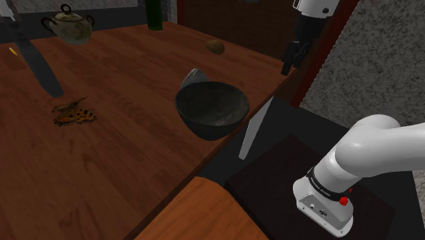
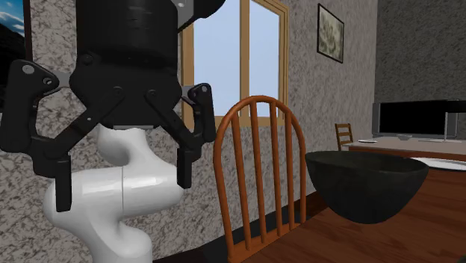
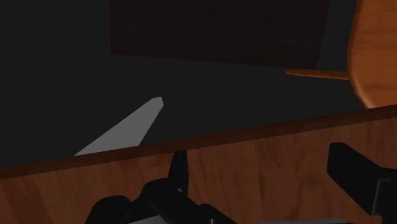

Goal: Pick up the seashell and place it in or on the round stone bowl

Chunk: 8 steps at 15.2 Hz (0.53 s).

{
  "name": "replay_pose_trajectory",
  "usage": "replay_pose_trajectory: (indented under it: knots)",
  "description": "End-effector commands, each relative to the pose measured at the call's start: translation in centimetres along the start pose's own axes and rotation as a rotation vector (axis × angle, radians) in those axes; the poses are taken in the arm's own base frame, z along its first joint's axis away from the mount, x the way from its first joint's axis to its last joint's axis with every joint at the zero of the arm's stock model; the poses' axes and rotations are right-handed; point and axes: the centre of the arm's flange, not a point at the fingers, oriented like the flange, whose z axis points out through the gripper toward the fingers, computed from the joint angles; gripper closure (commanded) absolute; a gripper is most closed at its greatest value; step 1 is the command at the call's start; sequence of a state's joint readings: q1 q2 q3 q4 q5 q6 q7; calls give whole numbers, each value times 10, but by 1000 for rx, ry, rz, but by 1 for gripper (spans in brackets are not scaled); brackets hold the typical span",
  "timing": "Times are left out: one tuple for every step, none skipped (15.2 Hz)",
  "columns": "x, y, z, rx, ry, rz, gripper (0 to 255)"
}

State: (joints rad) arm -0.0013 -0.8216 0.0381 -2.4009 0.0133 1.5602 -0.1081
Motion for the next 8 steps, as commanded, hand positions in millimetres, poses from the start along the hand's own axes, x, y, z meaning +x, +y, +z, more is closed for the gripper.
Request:
replay_pose_trajectory:
  knots:
    - [0,0,0,0,0,0,0]
    - [10,-6,1,14,3,-16,0]
    - [20,-12,2,27,6,-33,0]
    - [29,-18,4,41,9,-49,0]
    - [39,-25,4,55,12,-66,0]
    - [49,-32,5,68,15,-82,0]
    - [58,-38,6,82,18,-98,0]
    - [67,-45,7,96,21,-115,0]
